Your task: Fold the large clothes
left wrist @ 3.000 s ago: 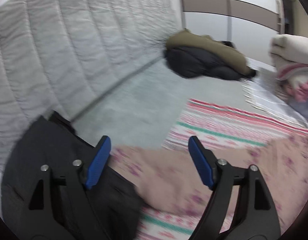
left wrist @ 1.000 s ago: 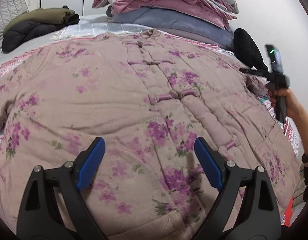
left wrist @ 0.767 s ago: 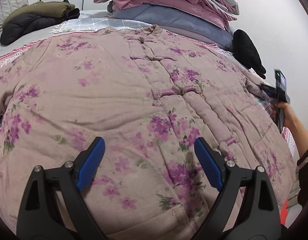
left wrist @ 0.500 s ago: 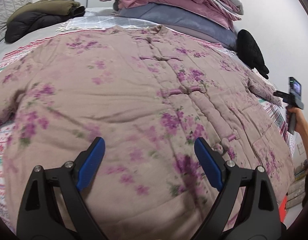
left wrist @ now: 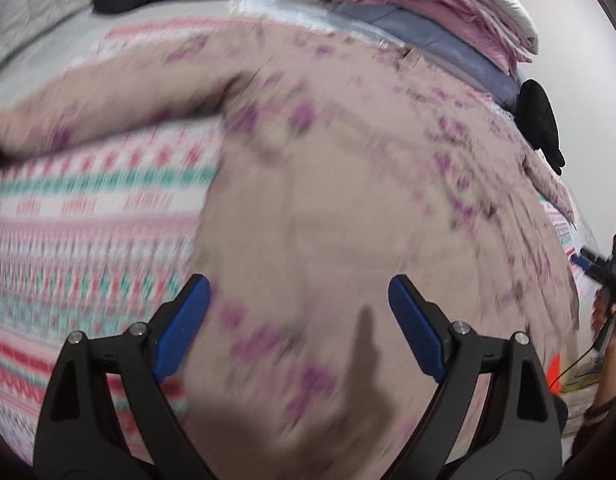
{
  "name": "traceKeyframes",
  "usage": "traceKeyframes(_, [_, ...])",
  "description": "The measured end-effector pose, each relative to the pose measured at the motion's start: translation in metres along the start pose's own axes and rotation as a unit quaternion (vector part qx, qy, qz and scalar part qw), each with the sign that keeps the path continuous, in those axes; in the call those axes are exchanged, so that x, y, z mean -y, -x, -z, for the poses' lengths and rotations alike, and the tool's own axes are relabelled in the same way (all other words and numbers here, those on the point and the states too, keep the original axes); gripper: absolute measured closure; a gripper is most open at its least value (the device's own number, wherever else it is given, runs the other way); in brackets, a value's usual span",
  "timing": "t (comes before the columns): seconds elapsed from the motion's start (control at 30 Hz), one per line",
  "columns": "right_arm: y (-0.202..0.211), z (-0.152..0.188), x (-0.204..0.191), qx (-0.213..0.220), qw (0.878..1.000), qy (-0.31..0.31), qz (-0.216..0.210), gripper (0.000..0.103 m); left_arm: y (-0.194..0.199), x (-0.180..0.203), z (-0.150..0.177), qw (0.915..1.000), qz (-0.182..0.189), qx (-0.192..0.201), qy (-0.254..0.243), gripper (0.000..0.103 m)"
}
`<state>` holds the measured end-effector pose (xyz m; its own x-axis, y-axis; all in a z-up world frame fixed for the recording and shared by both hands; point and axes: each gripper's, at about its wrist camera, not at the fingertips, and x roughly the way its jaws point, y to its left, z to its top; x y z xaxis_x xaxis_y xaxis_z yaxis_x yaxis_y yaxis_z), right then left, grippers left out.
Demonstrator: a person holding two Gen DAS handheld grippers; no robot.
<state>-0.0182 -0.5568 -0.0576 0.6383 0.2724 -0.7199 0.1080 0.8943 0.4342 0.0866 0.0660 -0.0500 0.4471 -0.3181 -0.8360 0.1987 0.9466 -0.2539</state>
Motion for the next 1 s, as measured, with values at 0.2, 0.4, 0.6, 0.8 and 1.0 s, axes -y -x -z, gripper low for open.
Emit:
traceKeyframes(0.2, [-0.017,0.065,-0.005,-0.023,1.0,0.01,0.013,0.02,0.0,-0.017,0.044,0.9979,0.039,-0.043,0.029,0.012])
traceKeyframes(0.4, [-0.011,0.077,-0.017,-0.042,0.998,-0.022,-0.035,0.074,0.007,-0.004,0.065,0.9966,0.071,-0.04,0.005,0.055])
traceKeyframes(0.6, [0.039,0.081,-0.032,-0.003,0.996,-0.023,-0.082,0.081,0.029,-0.016,0.077,0.9866,0.152,-0.009,0.059,0.082])
traceKeyframes(0.8, [0.007,0.104,-0.029,-0.054,0.996,0.036,0.065,0.069,0.016,-0.002,0.086,0.997,0.072,-0.028,0.008,0.062])
traceKeyframes(1.0, [0.051,0.078,-0.054,0.018,0.99,0.033,0.139,0.04,0.033,-0.007,0.062,0.9996,0.023,0.004,0.013,0.024])
